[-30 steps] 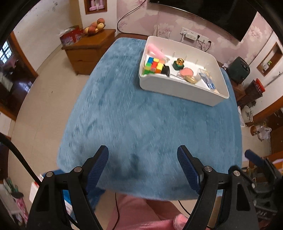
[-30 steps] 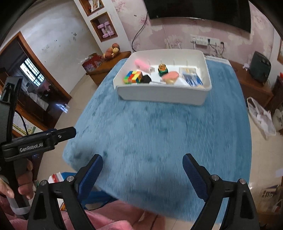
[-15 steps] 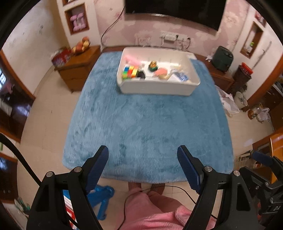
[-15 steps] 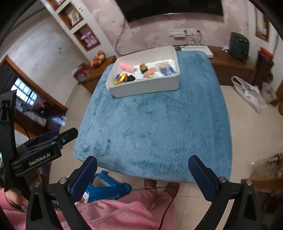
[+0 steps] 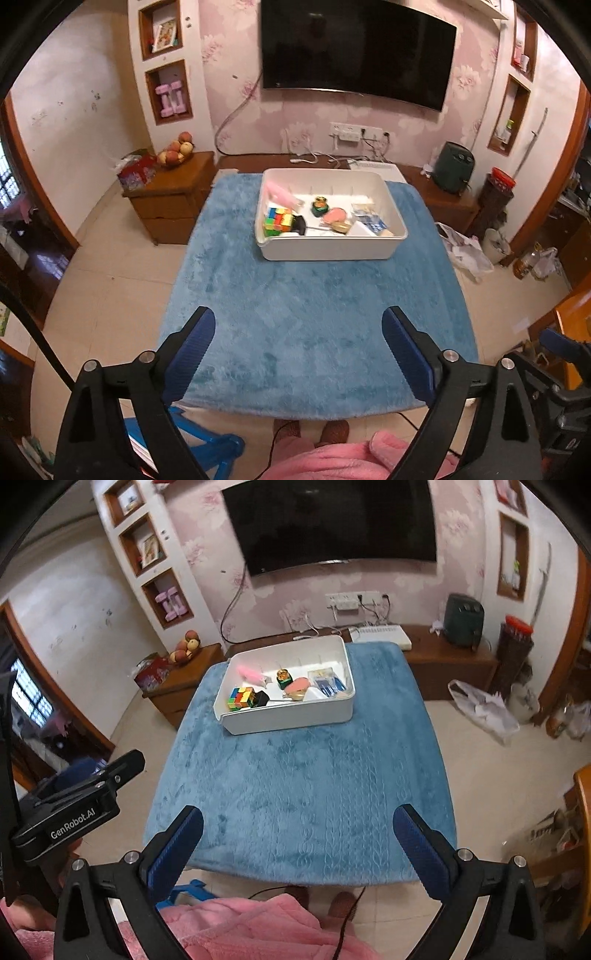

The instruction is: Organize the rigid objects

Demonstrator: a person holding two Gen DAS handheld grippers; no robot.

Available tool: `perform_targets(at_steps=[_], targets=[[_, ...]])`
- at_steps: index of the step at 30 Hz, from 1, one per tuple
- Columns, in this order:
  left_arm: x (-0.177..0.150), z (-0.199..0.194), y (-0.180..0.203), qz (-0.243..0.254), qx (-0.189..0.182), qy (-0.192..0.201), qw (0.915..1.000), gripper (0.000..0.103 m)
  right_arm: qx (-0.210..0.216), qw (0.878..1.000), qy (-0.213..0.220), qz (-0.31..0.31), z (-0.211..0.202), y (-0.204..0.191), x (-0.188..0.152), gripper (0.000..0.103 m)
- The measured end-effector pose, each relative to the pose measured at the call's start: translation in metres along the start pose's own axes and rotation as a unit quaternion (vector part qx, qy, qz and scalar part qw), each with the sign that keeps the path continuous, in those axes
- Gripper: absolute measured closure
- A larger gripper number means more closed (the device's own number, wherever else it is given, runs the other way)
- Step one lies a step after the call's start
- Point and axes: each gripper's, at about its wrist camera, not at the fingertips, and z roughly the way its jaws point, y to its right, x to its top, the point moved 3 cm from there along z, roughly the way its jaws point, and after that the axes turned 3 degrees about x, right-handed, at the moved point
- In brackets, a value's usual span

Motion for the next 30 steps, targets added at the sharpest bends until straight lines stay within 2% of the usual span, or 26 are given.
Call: perform_targets(at_steps=[2, 11, 14, 20, 30], targets=[[-0.001, -0.002, -0.005, -0.003, 0.012, 0.011, 0.9999, 0.003, -0.008, 1.000, 0.008, -0.006, 0.001, -0.005, 0.001, 0.000], [0.003, -0.014, -0.014, 0.006, 0.055, 0.067, 0.9962, 0.002, -0.010, 1.000, 0.022, 0.000, 0.009, -0.012, 0.006, 0.000], [0.002, -0.016, -0.015, 0.012, 0.064, 0.073, 0.9952, 0.001, -0.006, 1.000, 0.022, -0.003, 0.011, -0.015, 0.007, 0.000], [0.004, -0.017, -0.017, 0.012, 0.070, 0.083, 0.9940, 0.001, -0.006, 1.000, 0.016, 0.001, 0.014, -0.016, 0.006, 0.000], [0.005, -0.015, -0.013, 0.018, 0.054, 0.080, 0.9952, 0.001, -0.013, 1.000, 0.015, 0.001, 0.013, -0.016, 0.005, 0.000]])
